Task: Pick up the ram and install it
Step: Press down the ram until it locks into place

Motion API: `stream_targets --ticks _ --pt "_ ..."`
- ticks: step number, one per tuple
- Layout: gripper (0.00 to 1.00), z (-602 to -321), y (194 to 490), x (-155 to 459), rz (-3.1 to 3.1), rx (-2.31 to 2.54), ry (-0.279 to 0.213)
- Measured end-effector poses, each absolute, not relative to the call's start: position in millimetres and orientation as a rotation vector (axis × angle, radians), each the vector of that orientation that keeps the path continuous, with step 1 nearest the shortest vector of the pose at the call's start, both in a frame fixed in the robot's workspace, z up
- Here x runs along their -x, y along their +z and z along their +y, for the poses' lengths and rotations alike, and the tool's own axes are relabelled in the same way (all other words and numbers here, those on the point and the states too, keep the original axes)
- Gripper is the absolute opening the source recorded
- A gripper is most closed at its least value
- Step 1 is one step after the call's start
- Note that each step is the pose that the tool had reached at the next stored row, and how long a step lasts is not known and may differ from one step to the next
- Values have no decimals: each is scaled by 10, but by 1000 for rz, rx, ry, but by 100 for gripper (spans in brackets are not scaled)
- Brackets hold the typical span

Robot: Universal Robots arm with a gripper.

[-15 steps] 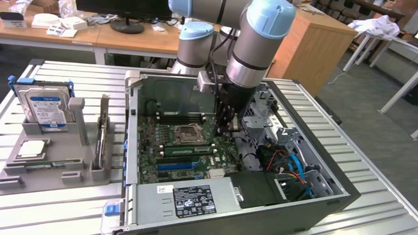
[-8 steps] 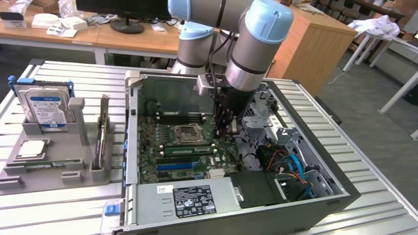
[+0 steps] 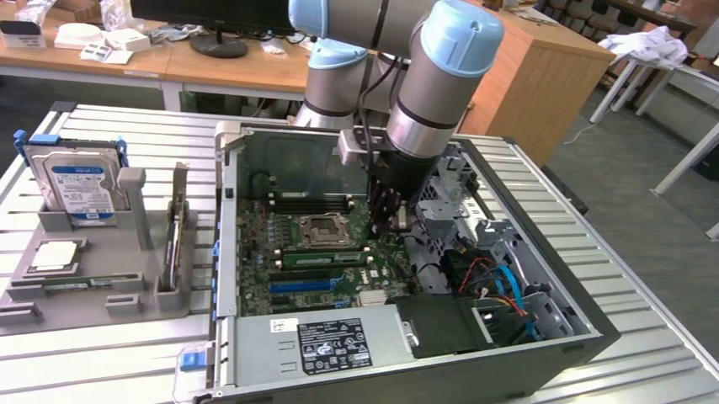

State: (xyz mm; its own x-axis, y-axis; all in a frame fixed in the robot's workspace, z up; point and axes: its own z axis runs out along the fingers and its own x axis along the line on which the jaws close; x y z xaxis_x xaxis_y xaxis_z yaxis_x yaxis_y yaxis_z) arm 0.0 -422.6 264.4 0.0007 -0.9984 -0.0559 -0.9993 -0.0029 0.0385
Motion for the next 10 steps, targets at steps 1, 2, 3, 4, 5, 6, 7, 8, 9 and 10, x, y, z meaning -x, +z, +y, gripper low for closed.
stream_targets --ticks 1,2,3,4,5,6,7,8,9,10 --pt "11 -4219 2642 1 2210 2214 104" --pt "11 -4209 2641 1 2210 2214 104" --pt "11 -4197 2637 0 2210 2213 104" --pt "11 -4193 2636 0 2210 2213 104" --pt "11 -4193 2636 0 2210 2213 104" --pt "11 -4193 2636 0 2210 2213 104" --pt "11 -4193 2636 0 2210 2213 104" --pt "11 -4193 2636 0 2210 2213 104" --pt "11 -4194 2630 0 2209 2212 105" --pt "11 -4193 2619 0 2207 2211 105"
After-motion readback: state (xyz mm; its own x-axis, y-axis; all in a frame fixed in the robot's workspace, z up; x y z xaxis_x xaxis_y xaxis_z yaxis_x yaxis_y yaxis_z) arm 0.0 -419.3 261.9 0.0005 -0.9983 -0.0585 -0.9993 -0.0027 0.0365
